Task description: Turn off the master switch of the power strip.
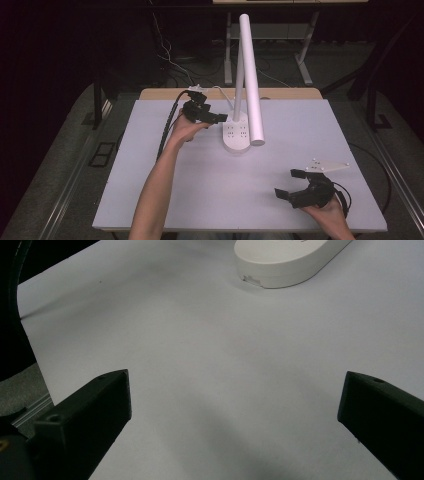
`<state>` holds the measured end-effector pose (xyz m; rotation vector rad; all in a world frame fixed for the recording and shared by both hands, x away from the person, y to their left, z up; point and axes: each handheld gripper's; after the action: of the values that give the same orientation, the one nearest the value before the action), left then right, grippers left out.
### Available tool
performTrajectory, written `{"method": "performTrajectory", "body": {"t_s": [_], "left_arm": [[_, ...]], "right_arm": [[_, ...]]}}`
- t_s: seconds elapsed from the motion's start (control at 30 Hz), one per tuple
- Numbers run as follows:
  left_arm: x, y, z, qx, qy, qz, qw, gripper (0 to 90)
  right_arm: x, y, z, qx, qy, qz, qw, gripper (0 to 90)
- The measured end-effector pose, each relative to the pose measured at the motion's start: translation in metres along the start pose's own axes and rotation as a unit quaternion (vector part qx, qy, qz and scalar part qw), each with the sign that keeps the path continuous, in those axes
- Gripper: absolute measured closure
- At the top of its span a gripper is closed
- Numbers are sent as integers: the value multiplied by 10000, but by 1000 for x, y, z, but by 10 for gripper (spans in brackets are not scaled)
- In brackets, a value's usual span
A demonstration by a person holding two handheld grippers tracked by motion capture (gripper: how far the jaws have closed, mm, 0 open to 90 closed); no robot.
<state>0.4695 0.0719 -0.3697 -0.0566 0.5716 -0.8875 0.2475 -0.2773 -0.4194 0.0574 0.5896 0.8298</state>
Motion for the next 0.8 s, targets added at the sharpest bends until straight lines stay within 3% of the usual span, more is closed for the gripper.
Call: {"method": "performTrajectory", "body": {"t_s": [0.47, 0.8], "left_arm": [[18, 9, -1, -226, -72, 39, 9997, 103], [32, 12, -7, -520, -183, 25, 9985, 145]], "right_arm": [[-1, 0, 0, 42, 0, 4, 10000, 0], [-1, 0, 0, 44, 6, 18, 10000, 0]]}}
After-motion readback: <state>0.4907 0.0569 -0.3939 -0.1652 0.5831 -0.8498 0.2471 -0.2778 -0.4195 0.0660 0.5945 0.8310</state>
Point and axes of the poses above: each handheld gripper's, and its own axes: x roughly forward along the jaws, z roughly out of its top, y roughly to its left, and after that the axes turned 7 degrees about -y, right-handed
